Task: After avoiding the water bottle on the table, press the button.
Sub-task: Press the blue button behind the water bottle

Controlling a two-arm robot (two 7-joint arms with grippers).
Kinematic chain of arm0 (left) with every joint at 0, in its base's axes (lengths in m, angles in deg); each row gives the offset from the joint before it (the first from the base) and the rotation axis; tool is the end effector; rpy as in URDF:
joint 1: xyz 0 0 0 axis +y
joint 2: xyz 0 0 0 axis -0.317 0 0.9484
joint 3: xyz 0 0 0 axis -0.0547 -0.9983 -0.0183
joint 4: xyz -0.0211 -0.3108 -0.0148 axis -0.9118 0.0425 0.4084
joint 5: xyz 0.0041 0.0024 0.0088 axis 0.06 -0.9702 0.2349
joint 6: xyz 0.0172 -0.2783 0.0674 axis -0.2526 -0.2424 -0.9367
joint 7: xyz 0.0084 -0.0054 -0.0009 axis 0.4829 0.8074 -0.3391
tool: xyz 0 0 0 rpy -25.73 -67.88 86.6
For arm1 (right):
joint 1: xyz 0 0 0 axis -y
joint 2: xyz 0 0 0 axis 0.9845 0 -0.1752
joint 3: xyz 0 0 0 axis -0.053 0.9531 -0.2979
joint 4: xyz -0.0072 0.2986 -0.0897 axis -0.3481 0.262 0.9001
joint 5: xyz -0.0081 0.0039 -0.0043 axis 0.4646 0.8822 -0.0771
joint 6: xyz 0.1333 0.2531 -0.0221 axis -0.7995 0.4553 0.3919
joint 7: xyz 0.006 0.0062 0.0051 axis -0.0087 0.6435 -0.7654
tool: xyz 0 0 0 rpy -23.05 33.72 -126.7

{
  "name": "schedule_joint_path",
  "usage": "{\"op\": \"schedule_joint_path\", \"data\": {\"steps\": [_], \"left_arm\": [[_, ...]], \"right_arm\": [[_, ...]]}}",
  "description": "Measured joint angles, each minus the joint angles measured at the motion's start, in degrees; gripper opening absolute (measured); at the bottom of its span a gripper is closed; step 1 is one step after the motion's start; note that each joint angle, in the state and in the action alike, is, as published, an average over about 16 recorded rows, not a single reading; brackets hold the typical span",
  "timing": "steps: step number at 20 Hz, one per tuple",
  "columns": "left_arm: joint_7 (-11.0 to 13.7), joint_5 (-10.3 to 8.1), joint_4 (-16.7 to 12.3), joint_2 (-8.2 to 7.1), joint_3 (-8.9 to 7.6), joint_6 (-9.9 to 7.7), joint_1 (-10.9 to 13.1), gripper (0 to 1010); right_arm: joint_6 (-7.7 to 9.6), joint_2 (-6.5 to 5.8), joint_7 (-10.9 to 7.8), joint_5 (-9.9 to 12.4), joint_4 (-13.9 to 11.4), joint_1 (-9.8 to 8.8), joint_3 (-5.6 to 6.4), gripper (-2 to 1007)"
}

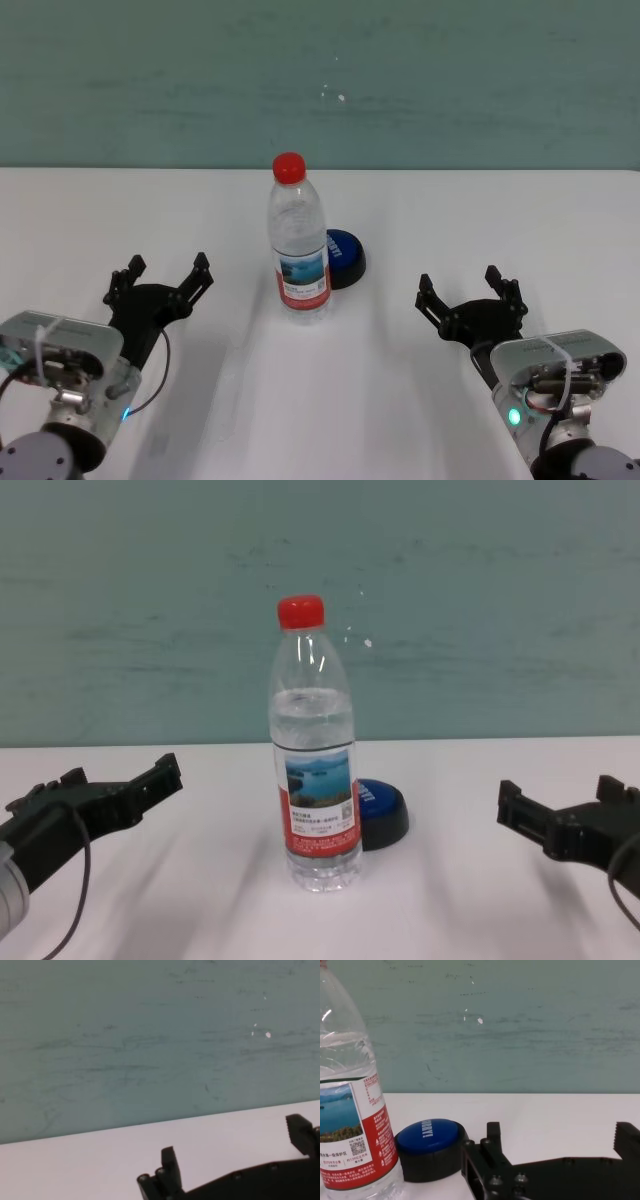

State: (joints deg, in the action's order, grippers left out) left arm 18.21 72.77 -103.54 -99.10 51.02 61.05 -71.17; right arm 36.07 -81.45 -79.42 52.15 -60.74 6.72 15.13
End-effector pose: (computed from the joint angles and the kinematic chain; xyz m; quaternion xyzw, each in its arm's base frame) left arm 0.3008 0.0278 -0.3376 0.0263 -0.0276 0.6357 0.7710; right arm 0.2778 0.0302 -0.3277 0.0184 0.0179 -0.6311 0.7753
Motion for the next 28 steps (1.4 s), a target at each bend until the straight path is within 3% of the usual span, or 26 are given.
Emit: {"op": "schedule_joint_path", "data": {"steps": [8,13,18,23,28], "left_arm": [[0.1,0.10,-0.2,-0.07,-0.08,-0.13,0.2,1000],[0.3,0.69,-2.2,-0.61,-0.76,-1.06,1.4,1000],[0.6,1.80,-6.3,-1.65,-2.20,-2.53,4.2,1000],[1.1,3.61,-12.0,-3.22,-4.05,-4.31,8.6,1000],[2.3,5.25,-16.5,-4.76,-5.36,-4.64,12.3,1000]], "right_arm": [[0.00,0.00,0.00,0.0,0.0,0.00,0.00,1004],[0.00,0.00,0.00,0.0,0.0,0.00,0.00,1004],[0.00,0.00,0.00,0.0,0.0,0.00,0.00,1004],[0.00,0.00,0.00,0.0,0.0,0.00,0.00,1004],[0.00,0.00,0.00,0.0,0.0,0.00,0.00,1004]]}}
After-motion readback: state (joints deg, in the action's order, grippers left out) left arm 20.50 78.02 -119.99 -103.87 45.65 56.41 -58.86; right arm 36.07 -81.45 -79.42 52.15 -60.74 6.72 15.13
